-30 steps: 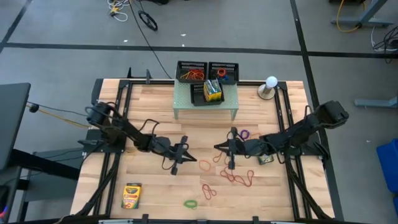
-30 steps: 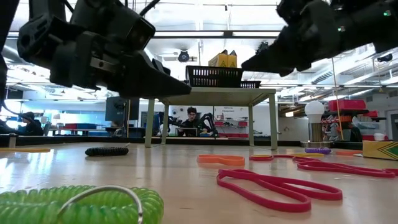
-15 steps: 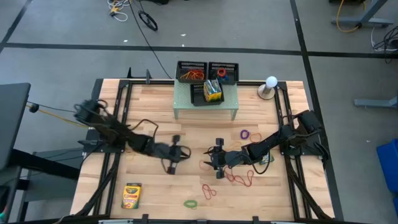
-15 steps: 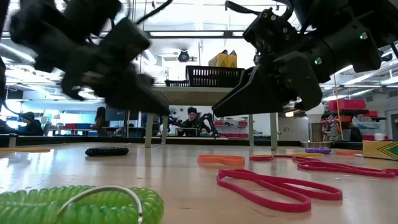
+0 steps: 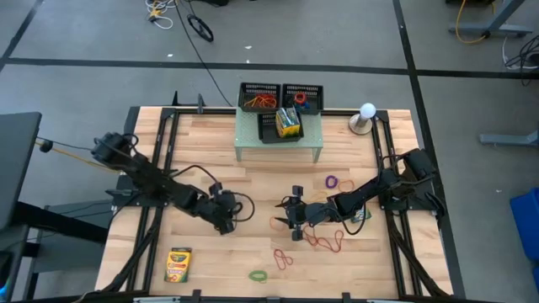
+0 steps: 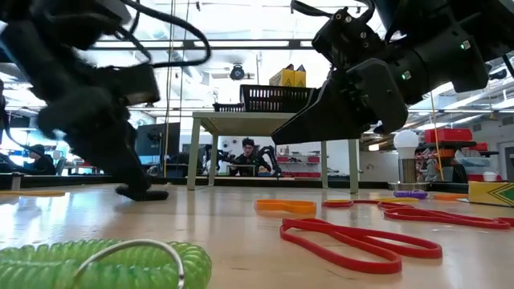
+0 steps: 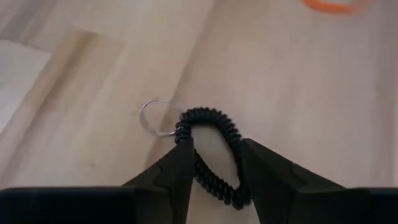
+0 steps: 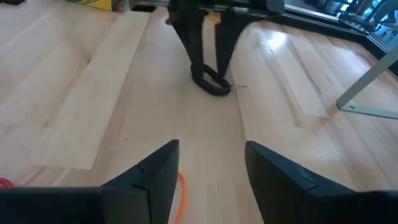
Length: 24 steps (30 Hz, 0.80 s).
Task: Pick & Place Office Desk Supplies
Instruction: Put the black spiral keychain the top right black bin
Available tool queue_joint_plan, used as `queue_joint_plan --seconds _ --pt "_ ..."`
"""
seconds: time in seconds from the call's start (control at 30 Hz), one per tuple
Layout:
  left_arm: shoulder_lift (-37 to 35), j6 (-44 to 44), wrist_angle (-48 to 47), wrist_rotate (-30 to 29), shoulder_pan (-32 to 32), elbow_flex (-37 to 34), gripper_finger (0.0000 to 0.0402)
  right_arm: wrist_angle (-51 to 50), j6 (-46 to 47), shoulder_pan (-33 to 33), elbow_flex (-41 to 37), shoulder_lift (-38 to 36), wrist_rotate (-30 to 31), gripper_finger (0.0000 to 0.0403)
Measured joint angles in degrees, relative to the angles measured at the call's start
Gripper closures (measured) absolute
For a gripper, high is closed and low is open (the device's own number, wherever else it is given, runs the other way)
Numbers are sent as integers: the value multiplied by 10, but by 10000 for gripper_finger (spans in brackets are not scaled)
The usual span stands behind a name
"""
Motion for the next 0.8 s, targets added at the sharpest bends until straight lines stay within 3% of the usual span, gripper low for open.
queue_joint_plan --seconds 0.23,0.53,0.8 --pt "12 9 0 15 30 2 279 0 0 0 0 0 1 211" --pt "8 54 -10 26 23 5 390 0 0 0 0 0 1 211" --pt "7 117 -13 28 -5 42 396 -1 0 0 0 0 -1 211"
